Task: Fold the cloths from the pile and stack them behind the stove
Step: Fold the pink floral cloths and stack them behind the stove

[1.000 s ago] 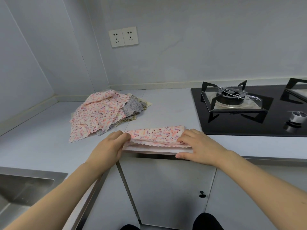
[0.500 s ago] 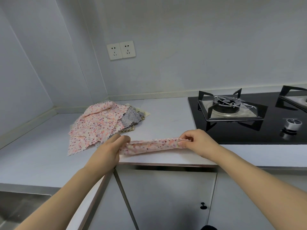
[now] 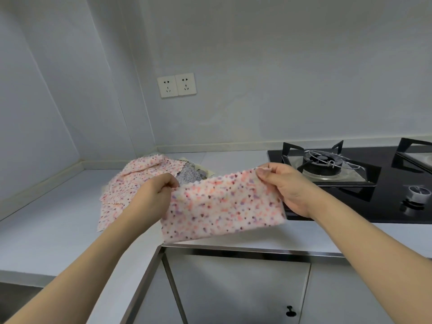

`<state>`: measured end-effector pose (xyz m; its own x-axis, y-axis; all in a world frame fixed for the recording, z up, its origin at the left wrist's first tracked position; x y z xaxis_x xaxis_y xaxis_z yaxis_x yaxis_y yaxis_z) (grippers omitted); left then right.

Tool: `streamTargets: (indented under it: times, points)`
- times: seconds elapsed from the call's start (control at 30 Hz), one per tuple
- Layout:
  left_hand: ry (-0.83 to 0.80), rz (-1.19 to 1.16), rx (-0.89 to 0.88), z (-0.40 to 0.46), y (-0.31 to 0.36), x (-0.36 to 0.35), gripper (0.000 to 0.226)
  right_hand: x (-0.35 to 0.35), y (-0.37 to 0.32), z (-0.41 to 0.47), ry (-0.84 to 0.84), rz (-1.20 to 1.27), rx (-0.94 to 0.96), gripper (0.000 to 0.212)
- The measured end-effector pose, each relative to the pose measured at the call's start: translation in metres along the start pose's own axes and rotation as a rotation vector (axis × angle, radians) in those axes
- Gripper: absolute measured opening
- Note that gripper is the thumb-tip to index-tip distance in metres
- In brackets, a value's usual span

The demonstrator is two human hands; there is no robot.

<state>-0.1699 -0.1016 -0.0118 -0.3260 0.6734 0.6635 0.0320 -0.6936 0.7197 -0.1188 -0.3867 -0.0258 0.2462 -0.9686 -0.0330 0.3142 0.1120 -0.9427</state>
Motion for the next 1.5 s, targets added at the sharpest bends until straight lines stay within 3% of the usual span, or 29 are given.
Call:
streamTargets:
  times: [0.1, 0.23, 0.37, 0.7, 0.77, 0.9, 1.03, 1.13, 1.27, 1.4, 1.5]
  points:
    - [-0.056, -0.093, 0.047, 0.001, 0.000, -0.010, 0.027, -0.003, 0.002, 0.007, 0.027, -0.105, 0.013, 0.011]
    - [-0.118, -0.055, 0.074, -0.001, -0.013, -0.024, 0.035, -0.001, 0.015, 0.009, 0.102, -0.146, -0.001, 0.009]
    - [-0.124, -0.073, 0.046, 0.001, -0.023, -0.028, 0.025, 0.004, 0.023, 0.007, 0.109, -0.171, -0.003, 0.007]
    - [-0.179, -0.135, -0.013, 0.002, -0.017, -0.013, 0.021, 0.008, 0.020, -0.002, 0.078, 0.010, -0.032, 0.018]
    - [-0.210, -0.143, 0.007, 0.003, -0.016, -0.014, 0.024, 0.008, 0.020, 0.001, 0.110, -0.095, -0.033, 0.023]
    - [-0.326, -0.117, 0.095, 0.008, -0.023, -0.022, 0.033, 0.005, 0.023, 0.012, 0.131, -0.533, 0.053, 0.031]
    - [-0.369, -0.058, 0.175, 0.018, -0.040, -0.038, 0.036, -0.001, 0.040, 0.024, 0.018, -0.920, 0.145, 0.033]
    - [-0.316, 0.034, 0.180, 0.029, -0.048, -0.052, 0.039, -0.005, 0.063, 0.040, -0.097, -1.160, 0.117, 0.033]
    - [-0.196, 0.185, 0.187, 0.047, -0.058, -0.072, 0.043, -0.012, 0.090, 0.068, -0.189, -1.279, 0.089, 0.026]
    - [-0.065, 0.400, 0.085, 0.058, -0.067, -0.086, 0.046, -0.016, 0.105, 0.090, -0.190, -1.375, 0.056, 0.029]
    - [0.008, 0.463, 0.025, 0.061, -0.068, -0.089, 0.042, -0.035, 0.099, 0.090, -0.092, -1.579, 0.231, 0.031]
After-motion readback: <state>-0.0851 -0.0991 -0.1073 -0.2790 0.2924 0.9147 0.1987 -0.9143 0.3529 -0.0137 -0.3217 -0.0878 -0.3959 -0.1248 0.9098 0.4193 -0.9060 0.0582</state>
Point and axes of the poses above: each hand's wrist, its own z-axis towards the middle knuckle, its own x-axis out of the back of the hand, y = z × x, the point moved 2 cm from there along z, towards the middle knuckle, and after that the axes turned 15 degrees about x, right-handed, at the moved point
